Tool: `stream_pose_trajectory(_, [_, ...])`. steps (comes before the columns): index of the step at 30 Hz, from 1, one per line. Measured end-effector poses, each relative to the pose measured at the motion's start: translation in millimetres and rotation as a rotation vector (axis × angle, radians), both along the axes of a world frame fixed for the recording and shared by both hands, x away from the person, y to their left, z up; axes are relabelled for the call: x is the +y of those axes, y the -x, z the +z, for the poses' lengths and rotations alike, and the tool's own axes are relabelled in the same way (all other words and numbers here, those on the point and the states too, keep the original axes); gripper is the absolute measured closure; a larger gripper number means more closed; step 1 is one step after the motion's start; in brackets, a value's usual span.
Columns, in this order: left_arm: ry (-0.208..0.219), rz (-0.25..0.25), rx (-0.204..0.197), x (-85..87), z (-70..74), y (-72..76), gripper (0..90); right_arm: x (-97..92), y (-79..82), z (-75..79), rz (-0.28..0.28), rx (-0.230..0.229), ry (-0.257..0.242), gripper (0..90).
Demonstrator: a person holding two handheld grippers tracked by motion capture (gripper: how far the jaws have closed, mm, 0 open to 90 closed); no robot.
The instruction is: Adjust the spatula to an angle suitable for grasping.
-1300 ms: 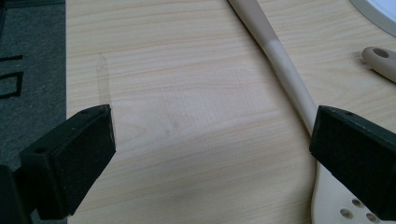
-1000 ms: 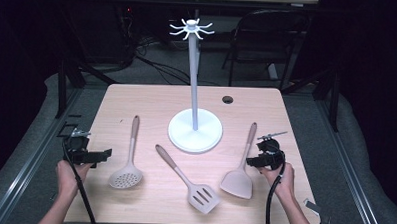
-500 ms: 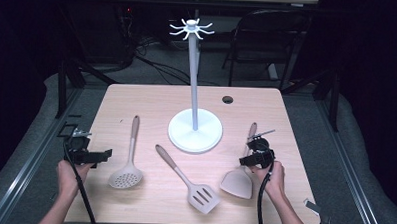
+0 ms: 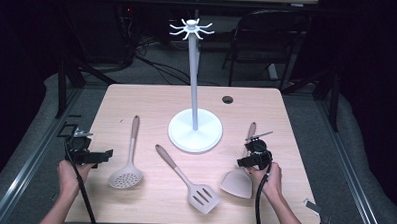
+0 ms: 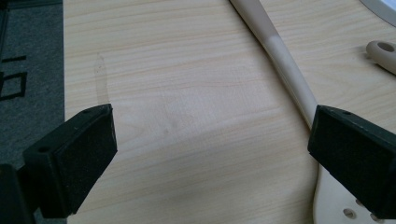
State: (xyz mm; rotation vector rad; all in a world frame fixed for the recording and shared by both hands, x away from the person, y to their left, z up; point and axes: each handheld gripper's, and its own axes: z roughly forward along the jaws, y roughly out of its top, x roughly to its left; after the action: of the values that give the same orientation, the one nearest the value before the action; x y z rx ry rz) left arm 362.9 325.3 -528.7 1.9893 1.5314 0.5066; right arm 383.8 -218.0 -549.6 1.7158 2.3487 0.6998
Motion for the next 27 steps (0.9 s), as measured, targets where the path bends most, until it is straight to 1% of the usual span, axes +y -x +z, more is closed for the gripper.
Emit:
stream_pose_trajectory(1, [0.002, 0.001, -0.001, -0.4, 0.0, 0.0, 1.1, 0.8, -0.1, -0.1, 0.013, 0.002, 0.015, 55.7])
stream_pose_trajectory(4, [-0.001, 0.0, 0.001, 0.0, 0.0, 0.1, 1.2, 3.9, 0.4, 0.3, 0.013, -0.004, 0.021, 58.0])
stream_pose_trajectory(5, [-0.001, 0.0, 0.001, 0.0, 0.0, 0.1, 1.2, 3.9, 0.4, 0.3, 0.013, -0.004, 0.021, 58.0])
stream_pose_trajectory(6, [-0.003, -0.002, 0.003, 0.5, 0.1, 0.3, 1.2, 3.7, 0.3, 0.8, 0.019, -0.003, 0.036, 58.1])
stream_pose_trajectory(12, [-0.003, 0.001, 0.0, 1.2, 0.2, 0.8, 1.3, 3.3, 0.2, 2.6, 0.036, 0.003, 0.059, 59.0])
stream_pose_trajectory(14, [-0.001, -0.001, 0.002, 1.5, 0.0, 0.7, 1.3, 4.3, 0.6, 2.5, 0.04, -0.006, 0.064, 59.9])
stream_pose_trajectory(16, [0.0, -0.001, 0.002, 1.5, -0.2, 0.8, 1.3, 4.7, 0.6, 3.6, 0.054, 0.0, 0.084, 60.9])
stream_pose_trajectory(17, [0.0, -0.001, 0.002, 1.5, -0.2, 0.8, 1.3, 5.7, 0.9, 3.2, 0.05, -0.007, 0.076, 60.9])
stream_pose_trajectory(18, [0.001, -0.002, 0.001, 1.8, -0.1, 1.1, 1.3, 5.6, 1.0, 3.8, 0.056, -0.003, 0.093, 61.7])
stream_pose_trajectory(21, [0.001, -0.001, 0.001, 2.1, 0.2, 1.5, 1.4, 5.9, 1.2, 4.2, 0.06, -0.01, 0.103, 62.4])
stream_pose_trajectory(24, [0.002, -0.001, 0.002, 3.3, -0.1, 1.5, 1.4, 2.6, 1.0, 6.5, 0.076, 0.001, 0.141, 63.8])
stream_pose_trajectory(25, [0.002, -0.001, 0.002, 3.3, -0.1, 1.5, 1.5, 2.0, 1.0, 6.4, 0.073, -0.002, 0.145, 64.1])
stream_pose_trajectory(27, [0.002, -0.002, 0.004, 3.6, -0.1, 1.4, 1.5, -0.6, 0.3, 8.0, 0.085, 0.013, 0.157, 64.7])
